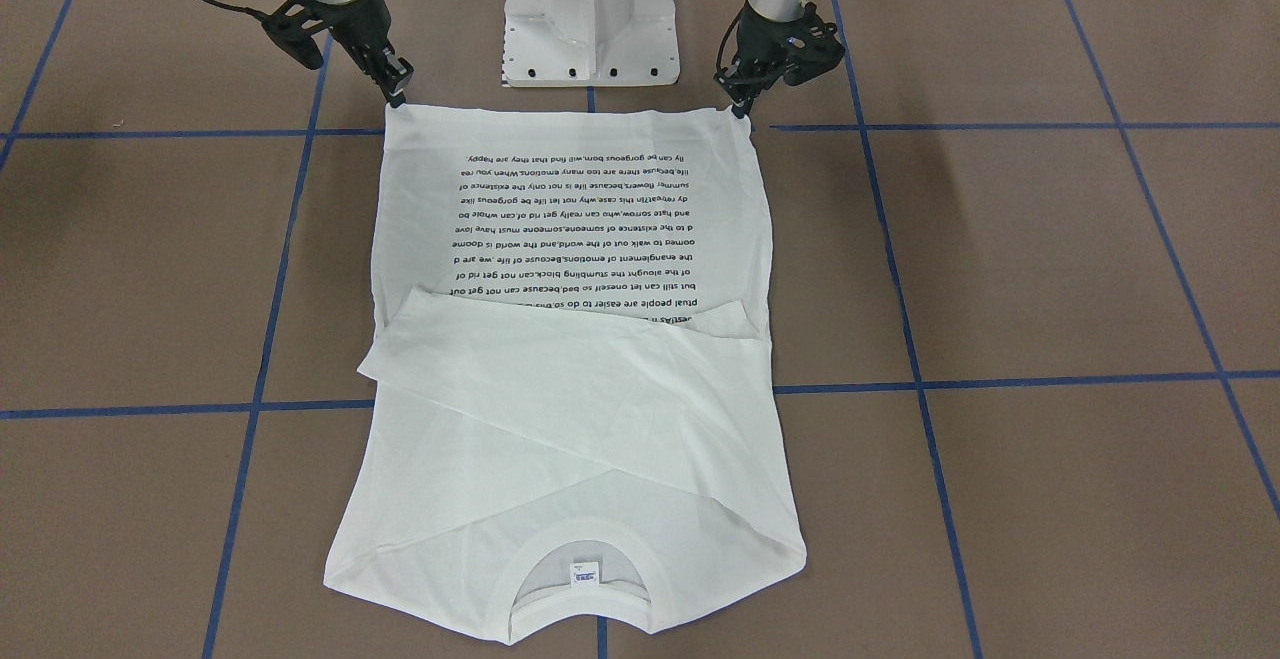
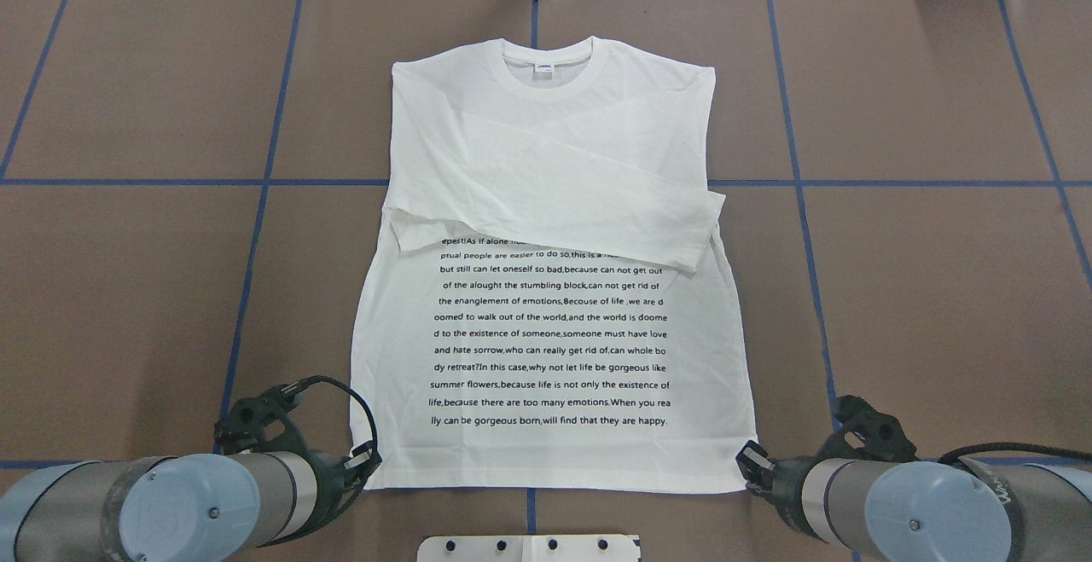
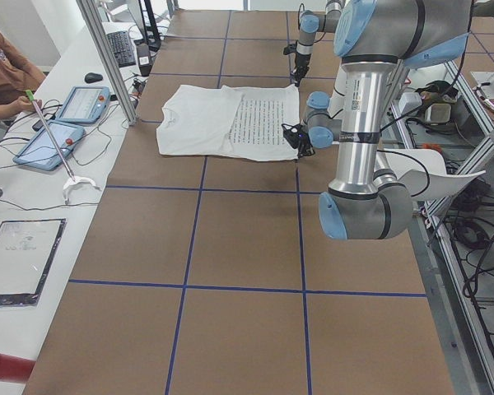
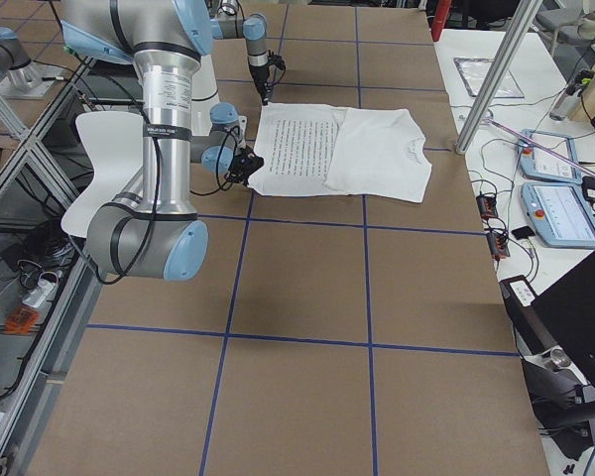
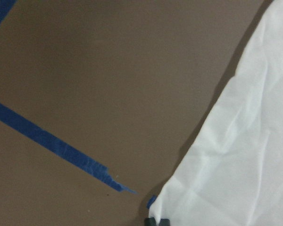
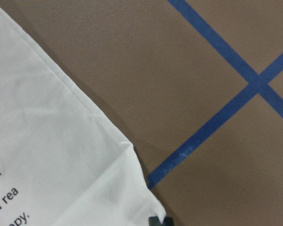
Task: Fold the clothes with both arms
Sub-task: 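Grasp both hem corners with the left and right grippers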
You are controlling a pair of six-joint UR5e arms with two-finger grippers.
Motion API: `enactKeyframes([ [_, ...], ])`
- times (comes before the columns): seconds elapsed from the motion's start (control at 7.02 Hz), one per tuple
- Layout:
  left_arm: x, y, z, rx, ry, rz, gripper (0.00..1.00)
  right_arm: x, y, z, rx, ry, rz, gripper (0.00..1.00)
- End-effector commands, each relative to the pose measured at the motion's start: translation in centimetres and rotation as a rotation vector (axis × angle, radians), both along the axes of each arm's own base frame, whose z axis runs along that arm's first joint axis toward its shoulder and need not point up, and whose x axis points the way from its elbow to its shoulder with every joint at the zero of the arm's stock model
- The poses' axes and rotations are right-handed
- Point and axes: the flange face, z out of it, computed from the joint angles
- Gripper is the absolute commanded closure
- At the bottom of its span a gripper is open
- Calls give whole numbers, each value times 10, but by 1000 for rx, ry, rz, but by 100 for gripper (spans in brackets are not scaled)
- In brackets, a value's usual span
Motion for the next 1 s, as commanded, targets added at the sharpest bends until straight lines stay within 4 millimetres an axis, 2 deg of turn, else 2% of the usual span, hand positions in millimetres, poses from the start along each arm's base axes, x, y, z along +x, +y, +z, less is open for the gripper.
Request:
enactKeyframes([
  [0.0,-28,3,-31,-9,72,-10,100,8,10,-3,4,-2,-19,100],
  [0.14,-28,13,-29,-45,73,-19,100,16,23,-8,18,-11,-36,100],
  [0.29,-24,32,-30,-82,80,-9,100,14,29,-10,24,-14,-48,100],
  [0.43,-32,49,-31,-106,86,-2,100,12,34,-10,34,-14,-50,100],
  [0.57,-48,71,-28,-117,84,-6,100,12,34,-11,34,-15,-52,100],
  [0.71,-50,77,-29,-129,86,-8,100,12,34,-11,34,-17,-50,100],
  [0.86,-51,75,-34,-130,99,-11,100,13,34,-12,34,-18,-50,100],
])
